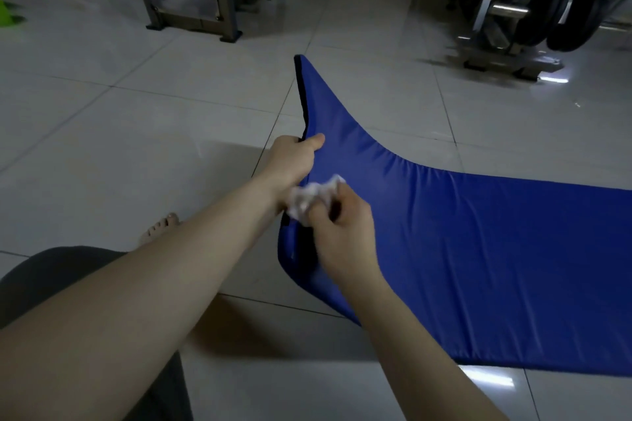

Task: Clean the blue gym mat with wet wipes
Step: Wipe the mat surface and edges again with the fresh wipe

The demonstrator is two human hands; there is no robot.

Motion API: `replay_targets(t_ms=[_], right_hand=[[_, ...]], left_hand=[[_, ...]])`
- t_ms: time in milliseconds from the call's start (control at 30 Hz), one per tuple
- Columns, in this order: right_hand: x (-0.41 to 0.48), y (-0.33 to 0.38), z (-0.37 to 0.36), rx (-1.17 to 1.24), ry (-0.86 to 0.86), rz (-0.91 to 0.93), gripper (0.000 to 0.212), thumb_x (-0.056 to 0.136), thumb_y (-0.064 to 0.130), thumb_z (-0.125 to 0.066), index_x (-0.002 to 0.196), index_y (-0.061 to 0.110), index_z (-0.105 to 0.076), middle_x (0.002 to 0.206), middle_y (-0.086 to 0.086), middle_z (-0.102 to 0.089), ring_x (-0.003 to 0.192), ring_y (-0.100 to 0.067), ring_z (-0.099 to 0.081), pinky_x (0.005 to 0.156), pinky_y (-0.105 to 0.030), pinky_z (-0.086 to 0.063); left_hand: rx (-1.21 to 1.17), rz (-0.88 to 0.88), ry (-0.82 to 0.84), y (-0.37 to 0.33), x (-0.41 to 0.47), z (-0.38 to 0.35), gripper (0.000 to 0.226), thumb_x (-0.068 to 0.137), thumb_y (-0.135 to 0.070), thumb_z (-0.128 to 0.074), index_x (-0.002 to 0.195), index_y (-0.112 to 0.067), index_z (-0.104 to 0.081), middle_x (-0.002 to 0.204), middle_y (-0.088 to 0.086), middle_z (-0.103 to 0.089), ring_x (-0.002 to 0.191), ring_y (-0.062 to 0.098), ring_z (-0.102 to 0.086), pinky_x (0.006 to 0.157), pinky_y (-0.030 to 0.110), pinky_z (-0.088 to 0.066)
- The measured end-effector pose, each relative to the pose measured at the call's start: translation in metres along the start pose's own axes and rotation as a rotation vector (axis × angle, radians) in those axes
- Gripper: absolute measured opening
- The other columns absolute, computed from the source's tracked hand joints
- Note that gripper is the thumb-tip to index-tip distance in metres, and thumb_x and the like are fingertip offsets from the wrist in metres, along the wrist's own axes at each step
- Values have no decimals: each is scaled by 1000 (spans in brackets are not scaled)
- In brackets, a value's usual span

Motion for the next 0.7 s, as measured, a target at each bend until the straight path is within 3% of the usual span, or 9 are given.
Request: replay_targets(t_ms=[67,100,167,333,400,500,600,700], right_hand=[[-6,23,-11,-120,30,87,19,90,47,-51,79,32,-46,69,7,-56,58,-8,-54,50,-25,-45],[-10,23,-12,-194,20,112,26,86,56,-48,81,31,-43,68,4,-53,58,-11,-51,51,-30,-45],[-17,12,-12,-277,-16,153,32,85,62,-43,85,31,-36,66,7,-47,57,-10,-46,51,-29,-38],[-25,-62,1,-455,-34,48,17,93,38,-48,103,27,-39,77,14,-50,62,-11,-48,59,-29,-35],[-41,-107,20,-539,-16,-50,13,95,27,-54,105,24,-46,85,14,-57,70,-17,-57,62,-29,-35],[-63,-154,48,-698,27,-306,31,98,27,-54,126,13,-54,96,-3,-68,91,-30,-65,65,-31,-34],[-50,-138,46,-519,-7,-350,23,100,28,-51,109,8,-57,80,1,-61,79,-24,-62,65,-32,-39],[-32,-65,12,-160,24,-163,20,100,31,-53,87,19,-44,63,14,-55,58,-3,-50,64,-28,-43]], left_hand=[[40,-2,4,-1,-3,-4,33,96,-37,-66,79,-8,-67,67,-3,-73,70,23,-71,67,33,-59],[49,-18,16,-1,-4,-6,33,96,-37,-66,82,-6,-69,71,-2,-74,72,23,-72,70,35,-60],[56,-50,25,-1,-4,-7,33,96,-35,-66,92,-3,-73,78,1,-76,73,22,-74,70,34,-62],[-16,-42,-6,-2,-1,7,22,97,-31,-67,85,-12,-71,78,-2,-74,58,8,-71,48,19,-53],[-34,-26,0,-1,-2,10,20,97,-30,-68,86,-13,-70,84,0,-74,59,7,-71,48,19,-53],[-15,-25,18,3,-4,7,21,97,-32,-67,90,-13,-71,91,1,-75,72,14,-74,56,23,-57],[-45,-26,-8,3,-4,8,19,97,-32,-67,87,-16,-68,88,-1,-73,68,10,-70,49,17,-52],[-36,-12,-36,2,-5,9,20,97,-32,-67,84,-17,-65,86,-2,-70,67,9,-67,43,14,-47]])
Point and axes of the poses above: each hand's wrist, its own x-axis towards the middle knuckle, its own z-axis out of the back of the hand, y = z × x, the point moved 6 cm from there along x, towards the middle knuckle
